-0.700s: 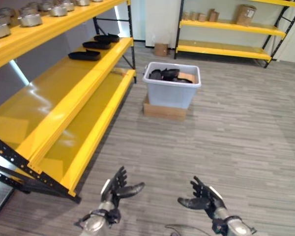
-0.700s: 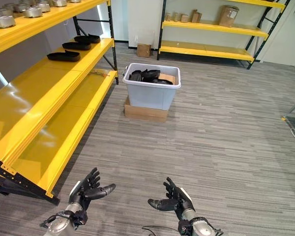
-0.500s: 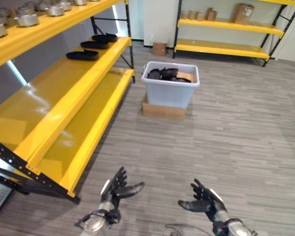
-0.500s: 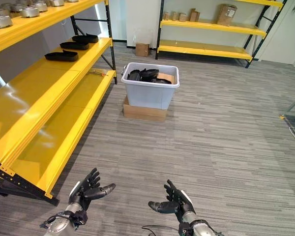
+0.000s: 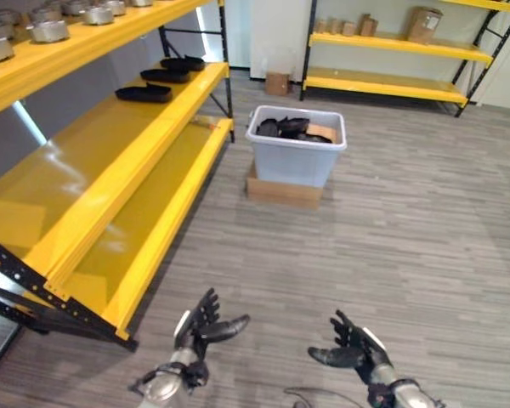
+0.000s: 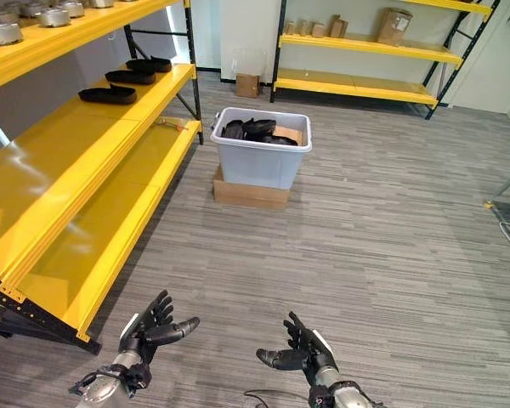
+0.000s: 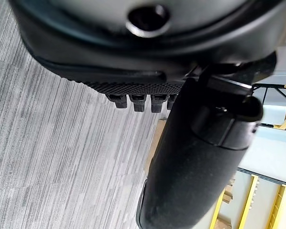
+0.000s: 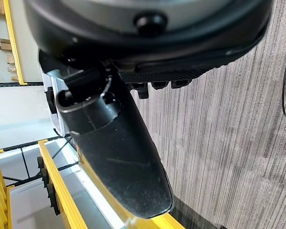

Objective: Move parts from the plastic box to the shelf.

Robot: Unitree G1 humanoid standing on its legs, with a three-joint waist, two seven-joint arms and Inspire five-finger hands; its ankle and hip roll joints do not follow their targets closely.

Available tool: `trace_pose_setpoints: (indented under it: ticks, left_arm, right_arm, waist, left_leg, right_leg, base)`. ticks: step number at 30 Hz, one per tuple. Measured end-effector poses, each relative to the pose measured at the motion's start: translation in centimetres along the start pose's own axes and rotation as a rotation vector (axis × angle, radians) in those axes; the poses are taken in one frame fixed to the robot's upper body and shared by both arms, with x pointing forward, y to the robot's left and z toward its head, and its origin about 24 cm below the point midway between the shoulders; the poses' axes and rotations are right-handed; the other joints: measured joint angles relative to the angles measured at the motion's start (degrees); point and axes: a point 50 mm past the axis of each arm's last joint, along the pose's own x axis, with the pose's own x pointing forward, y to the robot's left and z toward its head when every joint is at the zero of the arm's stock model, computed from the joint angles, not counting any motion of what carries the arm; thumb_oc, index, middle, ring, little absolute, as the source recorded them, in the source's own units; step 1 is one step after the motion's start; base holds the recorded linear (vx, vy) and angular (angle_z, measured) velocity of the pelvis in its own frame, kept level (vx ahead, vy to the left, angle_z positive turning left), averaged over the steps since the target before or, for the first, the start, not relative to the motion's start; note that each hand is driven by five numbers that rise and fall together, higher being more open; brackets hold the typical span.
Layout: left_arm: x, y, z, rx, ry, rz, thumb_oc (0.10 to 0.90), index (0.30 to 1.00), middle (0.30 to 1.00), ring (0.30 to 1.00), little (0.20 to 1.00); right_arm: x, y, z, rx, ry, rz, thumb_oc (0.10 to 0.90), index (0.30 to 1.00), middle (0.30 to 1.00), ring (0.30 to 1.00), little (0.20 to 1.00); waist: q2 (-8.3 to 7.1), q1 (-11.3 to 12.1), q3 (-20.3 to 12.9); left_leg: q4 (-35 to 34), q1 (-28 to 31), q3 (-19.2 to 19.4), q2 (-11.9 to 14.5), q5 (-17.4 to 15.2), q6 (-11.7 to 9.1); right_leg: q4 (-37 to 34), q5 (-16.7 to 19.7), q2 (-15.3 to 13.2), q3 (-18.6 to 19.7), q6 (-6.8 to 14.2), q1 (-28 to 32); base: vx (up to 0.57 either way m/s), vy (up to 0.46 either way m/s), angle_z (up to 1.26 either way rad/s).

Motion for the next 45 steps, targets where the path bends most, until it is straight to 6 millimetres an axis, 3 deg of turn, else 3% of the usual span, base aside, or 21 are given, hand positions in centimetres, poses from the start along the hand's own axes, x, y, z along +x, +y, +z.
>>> trace_pose_setpoints:
  ticks: [10,13,17,19,20,21,22,23,25,27,29,30,31,32,35,37,39,40,41,42,45]
  left_arm:
    - [0.0,0.0,0.0,0.002,-0.001,0.001,0.900,1.000,1.000,1.000,1.000]
    - [1.3,-0.3,2.2,0.011,-0.068,-0.014,0.900,1.000,1.000,1.000,1.000]
    - [1.8,-0.6,2.8,0.016,-0.087,-0.026,0.900,1.000,1.000,1.000,1.000]
    - [1.9,-0.7,3.0,0.026,-0.091,-0.031,0.900,1.000,1.000,1.000,1.000]
    - [2.0,-1.0,3.1,0.038,-0.092,-0.044,0.900,1.000,1.000,1.000,1.000]
    - [2.0,-0.9,3.1,0.043,-0.092,-0.044,0.900,1.000,1.000,1.000,1.000]
    - [2.1,-0.8,3.1,0.051,-0.093,-0.038,0.900,1.000,1.000,1.000,1.000]
    - [2.4,-0.9,3.0,0.058,-0.080,-0.042,0.900,1.000,1.000,1.000,1.000]
    - [2.7,-0.9,3.2,0.083,-0.084,-0.042,0.900,1.000,1.000,1.000,1.000]
    - [2.7,-1.0,2.9,0.076,-0.076,-0.037,0.900,1.000,1.000,1.000,1.000]
    - [2.9,-1.3,3.2,0.075,-0.086,-0.045,0.900,1.000,1.000,1.000,1.000]
    - [2.6,-1.2,2.6,0.059,-0.072,-0.032,0.900,1.000,1.000,1.000,1.000]
    - [2.2,-1.4,1.7,0.033,-0.051,-0.027,0.900,1.000,1.000,1.000,1.000]
    - [1.8,-1.6,0.9,0.015,-0.028,-0.025,0.900,1.000,1.000,1.000,1.000]
    - [1.6,-1.6,1.0,0.035,-0.033,-0.042,0.900,1.000,1.000,1.000,1.000]
    - [2.0,-1.4,1.4,0.030,-0.042,-0.025,0.900,1.000,1.000,1.000,1.000]
    - [1.7,-1.1,1.1,0.033,-0.034,-0.020,0.900,1.000,1.000,1.000,1.000]
    - [1.8,-1.7,0.8,0.035,-0.018,-0.042,0.900,1.000,1.000,1.000,1.000]
    - [1.6,-1.6,1.0,0.036,-0.030,-0.045,0.900,1.000,1.000,1.000,1.000]
    - [1.5,-1.4,1.3,0.028,-0.053,-0.038,0.900,1.000,1.000,1.000,1.000]
    - [1.7,-0.8,1.8,0.022,-0.069,0.001,0.900,1.000,1.000,1.000,1.000]
  right_arm:
    - [0.1,0.0,0.2,-0.003,-0.006,0.002,0.900,1.000,1.000,1.000,1.000]
    - [1.7,0.3,3.1,-0.039,-0.090,0.026,0.900,1.000,1.000,1.000,1.000]
    - [2.1,0.3,4.0,-0.047,-0.120,0.016,0.900,1.000,1.000,1.000,1.000]
    - [2.0,0.2,3.9,-0.045,-0.120,0.012,0.900,1.000,1.000,1.000,1.000]
    - [1.7,0.5,4.1,-0.039,-0.138,0.022,0.900,1.000,1.000,1.000,1.000]
    - [1.5,0.7,3.9,-0.035,-0.135,0.032,0.900,1.000,1.000,1.000,1.000]
    - [1.4,1.0,3.4,-0.026,-0.123,0.042,0.900,1.000,1.000,1.000,1.000]
    - [1.3,1.1,3.4,-0.025,-0.130,0.048,0.900,1.000,1.000,1.000,1.000]
    - [1.0,1.0,2.6,-0.020,-0.099,0.039,0.900,1.000,1.000,1.000,1.000]
    - [0.9,0.8,2.4,-0.022,-0.092,0.027,0.900,1.000,1.000,1.000,1.000]
    - [0.5,0.6,2.2,-0.019,-0.090,0.017,0.900,1.000,1.000,1.000,1.000]
    - [0.4,0.6,1.8,-0.020,-0.069,0.015,0.900,1.000,1.000,1.000,1.000]
    - [0.2,0.3,1.6,-0.024,-0.058,0.006,0.900,1.000,1.000,1.000,1.000]
    - [0.1,0.0,1.4,-0.030,-0.047,0.001,0.900,1.000,1.000,1.000,1.000]
    - [0.0,-0.2,2.3,-0.051,-0.078,0.006,0.900,1.000,1.000,1.000,1.000]
    - [0.5,-0.2,3.4,-0.066,-0.117,0.011,0.900,1.000,1.000,1.000,1.000]
    - [0.4,-0.1,3.4,-0.066,-0.119,0.017,0.900,1.000,1.000,1.000,1.000]
    - [0.3,-1.1,2.6,-0.060,-0.088,-0.032,0.900,1.000,1.000,1.000,1.000]
    - [0.0,-1.2,2.0,-0.057,-0.067,-0.036,0.900,1.000,1.000,1.000,1.000]
    - [-0.1,-1.3,2.1,-0.064,-0.070,-0.032,0.900,1.000,1.000,1.000,1.000]
    - [0.2,-1.3,2.9,-0.069,-0.099,-0.031,0.900,1.000,1.000,1.000,1.000]
  waist:
    - [-0.15,0.0,0.1]
    - [-1.43,0.0,3.8]
    - [-0.57,-0.3,5.2]
    - [0.53,-0.6,7.2]
    - [1.16,-1.6,8.4]
    - [0.88,-1.6,8.6]
    - [-0.23,-1.4,9.5]
    - [0.69,-2.2,10.4]
    - [0.35,-3.6,10.6]
    - [-0.25,-3.3,10.5]
    - [-0.56,-4.8,10.4]
    - [-0.59,-4.2,9.3]
    - [1.07,-4.6,8.0]
    - [2.33,-4.5,7.1]
    - [3.51,-4.9,5.6]
    - [5.09,-6.3,4.6]
    - [0.15,-4.7,2.9]
    - [0.68,-5.0,1.5]
    - [0.90,-4.9,0.3]
    - [1.34,-3.8,-0.1]
    - [2.67,-3.4,-0.4]
  left_leg:
    - [0.2,0.8,0.1,0.0,0.1,0.4]
    - [8.0,-5.7,0.1,0.2,-1.9,0.3]
    - [9.9,-6.8,0.1,-1.1,-3.6,2.0]
    - [10.7,-6.2,0.1,-2.9,-3.9,4.9]
    - [12.2,-6.0,0.1,-3.6,-4.3,6.4]
    - [13.5,-6.3,0.3,-4.5,-5.3,6.8]
    - [17.2,-7.5,0.7,-6.6,-7.7,8.9]
    - [19.7,-8.7,0.6,-6.8,-8.5,9.3]
    - [18.4,-8.5,1.6,-8.2,-9.1,8.3]
    - [16.8,-6.6,4.6,-9.0,-10.8,2.9]
    - [22.4,-7.2,5.0,-9.1,-14.0,7.2]
    - [21.2,-6.2,5.3,-9.7,-14.8,7.1]
    - [18.1,-3.8,4.1,-9.5,-14.9,5.3]
    - [15.7,-1.6,4.8,-8.6,-15.7,-0.1]
    - [13.5,1.8,1.4,-8.4,-14.4,8.9]
    - [13.1,3.3,-0.3,-7.2,-14.4,5.9]
    - [19.9,3.6,-0.3,-12.4,-13.7,-0.3]
    - [30.5,1.3,-1.9,-8.1,-21.2,-1.3]
    - [31.3,0.7,-2.4,-4.5,-22.6,-2.6]
    - [30.7,0.7,-3.7,-0.5,-22.5,-3.7]
    - [39.7,-2.8,-4.2,0.9,-20.1,-7.0]
  right_leg:
    - [0.5,0.0,0.0,0.1,0.0,0.7]
    - [5.1,-0.8,0.2,0.6,-0.1,-4.5]
    - [10.0,-2.9,-1.0,0.8,0.6,-6.9]
    - [22.1,-4.9,-2.1,1.6,2.6,-11.2]
    - [41.2,-2.2,-2.5,2.8,4.3,-20.8]
    - [46.8,0.1,-2.4,4.1,4.3,-24.4]
    - [51.7,-2.7,-2.5,5.6,3.8,-28.2]
    - [46.1,-5.9,-2.3,2.6,2.0,-29.4]
    - [27.6,-4.7,-2.3,-2.2,3.2,-30.4]
    - [18.9,-1.6,-2.6,-3.5,2.8,-30.1]
    - [18.8,0.2,-3.9,-3.0,2.7,-28.8]
    - [21.4,0.6,-3.4,-3.4,1.3,-28.3]
    - [25.4,0.4,-1.6,-4.3,0.1,-27.3]
    - [25.4,0.6,0.4,-5.2,-2.3,-24.7]
    - [30.4,-5.8,2.6,-6.3,-2.8,-21.8]
    - [28.6,-7.2,8.6,-7.3,-9.0,-23.7]
    - [17.5,0.9,8.4,-8.9,-18.8,-20.3]
    - [17.1,-0.6,7.7,-8.5,-17.8,-17.7]
    - [17.5,-1.9,8.0,-9.1,-16.5,-17.2]
    - [17.9,-3.2,8.6,-9.2,-15.0,-16.4]
    - [17.8,-3.1,9.1,-7.7,-13.6,-15.0]
  base:
    - [-0.03,0.003,-0.01]
    - [-0.10,0.085,-0.02]
    - [-0.02,0.199,0.01]
    - [-0.05,0.238,0.06]
    - [0.12,0.262,0.11]
    - [0.19,0.223,-0.06]
    - [0.29,0.168,-0.23]
    - [0.20,0.050,-0.17]
    - [0.29,0.010,0.05]
    - [0.24,-0.038,0.02]
    - [0.30,-0.089,0.39]
    - [0.29,-0.094,0.13]
    - [0.27,-0.139,-0.15]
    - [0.26,-0.148,0.10]
    - [0.23,-0.131,0.18]
    - [0.19,-0.131,-0.03]
    - [0.25,-0.194,0.04]
    - [0.28,-0.230,0.53]
    - [0.27,-0.248,0.53]
    - [0.12,-0.140,-0.07]
    - [0.13,-0.183,-0.20]
